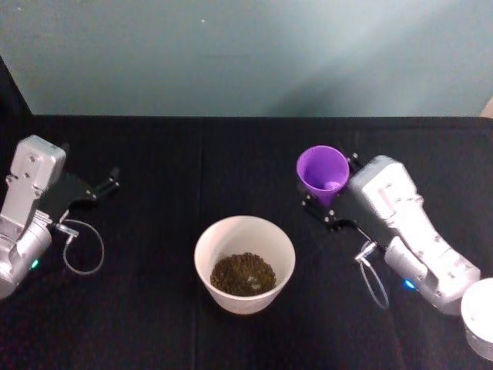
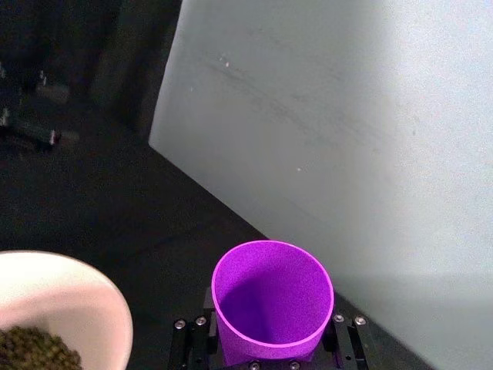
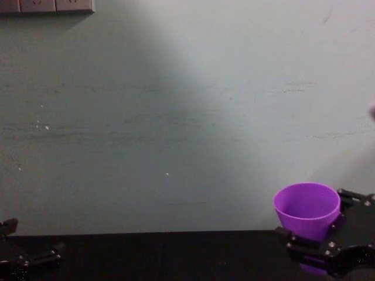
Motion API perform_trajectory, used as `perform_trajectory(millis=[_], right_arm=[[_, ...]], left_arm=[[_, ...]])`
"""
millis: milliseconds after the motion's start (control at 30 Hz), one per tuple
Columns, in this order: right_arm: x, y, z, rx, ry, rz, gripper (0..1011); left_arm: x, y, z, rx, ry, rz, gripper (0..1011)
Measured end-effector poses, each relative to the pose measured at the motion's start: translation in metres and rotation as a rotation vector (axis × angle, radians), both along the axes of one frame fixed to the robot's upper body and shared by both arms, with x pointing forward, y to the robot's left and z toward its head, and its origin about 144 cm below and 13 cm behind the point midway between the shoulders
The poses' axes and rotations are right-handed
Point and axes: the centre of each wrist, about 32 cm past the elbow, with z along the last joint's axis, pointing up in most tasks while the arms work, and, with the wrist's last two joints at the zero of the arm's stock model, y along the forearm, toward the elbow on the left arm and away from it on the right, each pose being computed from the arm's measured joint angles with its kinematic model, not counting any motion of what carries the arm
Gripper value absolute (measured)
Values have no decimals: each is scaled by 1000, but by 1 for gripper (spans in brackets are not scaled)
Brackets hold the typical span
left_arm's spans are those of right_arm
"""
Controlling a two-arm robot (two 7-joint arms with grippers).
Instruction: Pick up the cup and pour the mung beans from the cup into the bowl.
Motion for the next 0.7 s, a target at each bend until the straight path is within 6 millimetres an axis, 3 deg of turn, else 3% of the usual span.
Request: perform_trajectory(millis=[200, 700], right_arm=[[8, -14, -14, 151, 75, 16, 734], [26, -22, -36, 292, 261, 43, 734]], left_arm=[[0, 0, 0, 0, 0, 0, 1000], [0, 0, 0, 0, 0, 0, 1000]])
